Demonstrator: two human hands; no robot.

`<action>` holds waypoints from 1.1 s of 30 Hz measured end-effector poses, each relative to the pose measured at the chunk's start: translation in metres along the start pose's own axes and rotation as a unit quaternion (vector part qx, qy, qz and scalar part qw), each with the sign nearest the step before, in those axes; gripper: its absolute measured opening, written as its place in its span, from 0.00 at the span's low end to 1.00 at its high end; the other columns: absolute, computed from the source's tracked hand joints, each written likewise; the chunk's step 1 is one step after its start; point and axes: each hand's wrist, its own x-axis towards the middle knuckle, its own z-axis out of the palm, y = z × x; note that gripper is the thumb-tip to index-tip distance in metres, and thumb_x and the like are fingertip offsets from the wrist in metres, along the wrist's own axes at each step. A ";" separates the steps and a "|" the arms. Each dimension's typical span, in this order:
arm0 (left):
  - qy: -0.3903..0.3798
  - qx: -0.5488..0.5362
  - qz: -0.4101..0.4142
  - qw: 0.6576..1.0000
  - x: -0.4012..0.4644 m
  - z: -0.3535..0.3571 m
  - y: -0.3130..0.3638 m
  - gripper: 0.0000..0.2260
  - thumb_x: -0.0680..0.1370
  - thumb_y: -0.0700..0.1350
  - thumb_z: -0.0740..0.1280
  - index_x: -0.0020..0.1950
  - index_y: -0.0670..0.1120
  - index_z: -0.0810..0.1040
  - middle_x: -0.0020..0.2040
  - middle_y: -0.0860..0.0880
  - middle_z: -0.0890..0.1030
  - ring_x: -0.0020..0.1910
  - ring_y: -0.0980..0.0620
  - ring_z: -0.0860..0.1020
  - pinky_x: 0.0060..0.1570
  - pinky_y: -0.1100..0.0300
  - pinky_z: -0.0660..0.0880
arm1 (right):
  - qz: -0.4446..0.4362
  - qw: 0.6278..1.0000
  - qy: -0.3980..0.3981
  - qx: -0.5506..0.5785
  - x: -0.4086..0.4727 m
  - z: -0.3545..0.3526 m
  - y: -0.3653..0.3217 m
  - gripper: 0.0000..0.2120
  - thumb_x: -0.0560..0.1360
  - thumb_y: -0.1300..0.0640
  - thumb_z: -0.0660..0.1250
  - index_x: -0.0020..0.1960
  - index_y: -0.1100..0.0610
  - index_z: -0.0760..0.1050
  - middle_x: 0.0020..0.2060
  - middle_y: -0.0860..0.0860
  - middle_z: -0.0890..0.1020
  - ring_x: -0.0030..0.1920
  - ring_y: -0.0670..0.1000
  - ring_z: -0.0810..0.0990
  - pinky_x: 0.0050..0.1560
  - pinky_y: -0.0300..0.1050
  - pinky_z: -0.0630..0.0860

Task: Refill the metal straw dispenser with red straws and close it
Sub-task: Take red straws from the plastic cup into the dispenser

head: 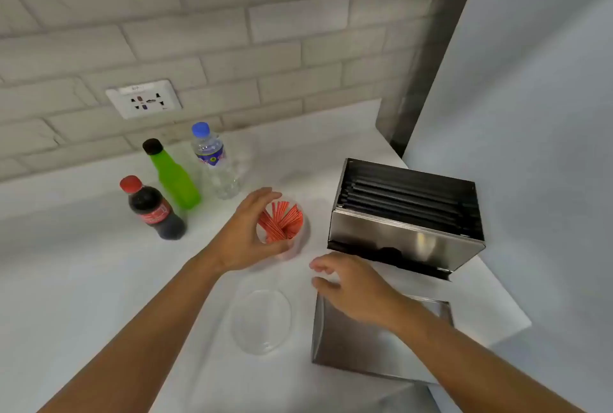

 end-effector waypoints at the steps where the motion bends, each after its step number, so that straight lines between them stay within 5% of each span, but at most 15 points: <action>1: -0.004 -0.013 -0.005 1.000 0.000 0.001 -0.006 0.44 0.67 0.65 0.79 0.79 0.55 0.66 0.78 0.53 0.66 0.73 0.61 0.67 0.72 0.60 0.67 | -0.001 1.000 -0.017 -0.018 0.007 0.007 -0.004 0.19 0.81 0.45 0.64 0.70 0.50 0.77 0.65 0.46 0.82 0.62 0.47 0.80 0.64 0.45 0.76; 5: -0.010 -0.101 -0.049 0.994 -0.007 0.009 -0.026 0.49 0.64 0.67 0.81 0.80 0.57 0.63 0.73 0.58 0.71 0.71 0.60 0.72 0.68 0.62 0.73 | -0.032 0.989 -0.071 -0.124 0.030 0.037 -0.020 0.21 0.82 0.44 0.61 0.71 0.52 0.77 0.67 0.50 0.81 0.67 0.53 0.77 0.70 0.50 0.70; 9: -0.004 -0.180 -0.095 0.979 -0.014 0.014 -0.030 0.53 0.63 0.64 0.84 0.81 0.62 0.57 0.69 0.71 0.73 0.70 0.63 0.75 0.67 0.69 0.72 | -0.040 0.971 -0.080 -0.221 0.045 0.059 -0.033 0.19 0.82 0.42 0.62 0.59 0.56 0.81 0.55 0.53 0.84 0.57 0.57 0.78 0.64 0.54 0.71; 15: 0.028 -0.176 -0.058 0.982 -0.020 0.022 -0.033 0.47 0.67 0.44 0.86 0.80 0.47 0.63 0.71 0.53 0.76 0.71 0.49 0.76 0.68 0.51 0.76 | -0.050 0.960 -0.026 -0.273 0.043 0.074 -0.037 0.15 0.84 0.50 0.59 0.54 0.57 0.81 0.50 0.54 0.84 0.54 0.57 0.79 0.57 0.53 0.70; 21: 0.043 -0.216 -0.056 0.974 -0.021 0.020 -0.026 0.46 0.65 0.50 0.84 0.78 0.46 0.66 0.67 0.64 0.77 0.68 0.53 0.78 0.66 0.55 0.77 | -0.034 0.985 0.024 -0.165 0.026 0.063 -0.048 0.11 0.82 0.51 0.62 0.51 0.56 0.79 0.44 0.52 0.87 0.45 0.54 0.82 0.47 0.46 0.70; 25: 0.057 -0.249 -0.073 0.964 -0.025 0.017 -0.024 0.46 0.65 0.45 0.84 0.78 0.42 0.66 0.69 0.52 0.78 0.66 0.55 0.79 0.66 0.54 0.77 | 0.009 0.999 0.044 -0.018 -0.001 0.035 -0.058 0.06 0.81 0.50 0.67 0.52 0.52 0.79 0.46 0.46 0.87 0.47 0.47 0.85 0.48 0.42 0.79; 29: 0.073 -0.292 -0.068 0.951 -0.031 0.010 -0.013 0.44 0.65 0.52 0.80 0.78 0.44 0.66 0.69 0.50 0.76 0.64 0.59 0.79 0.62 0.63 0.76 | 0.023 0.991 0.069 0.111 -0.032 -0.006 -0.057 0.01 0.80 0.53 0.72 0.50 0.50 0.81 0.43 0.43 0.86 0.45 0.45 0.85 0.48 0.39 0.80; 33: 0.083 -0.319 -0.049 0.943 -0.039 0.003 0.005 0.40 0.68 0.51 0.78 0.76 0.45 0.67 0.69 0.46 0.76 0.65 0.54 0.79 0.61 0.61 0.76 | 0.073 0.975 0.108 0.179 -0.063 -0.049 -0.049 0.09 0.77 0.55 0.75 0.54 0.44 0.83 0.47 0.40 0.87 0.47 0.44 0.85 0.48 0.33 0.77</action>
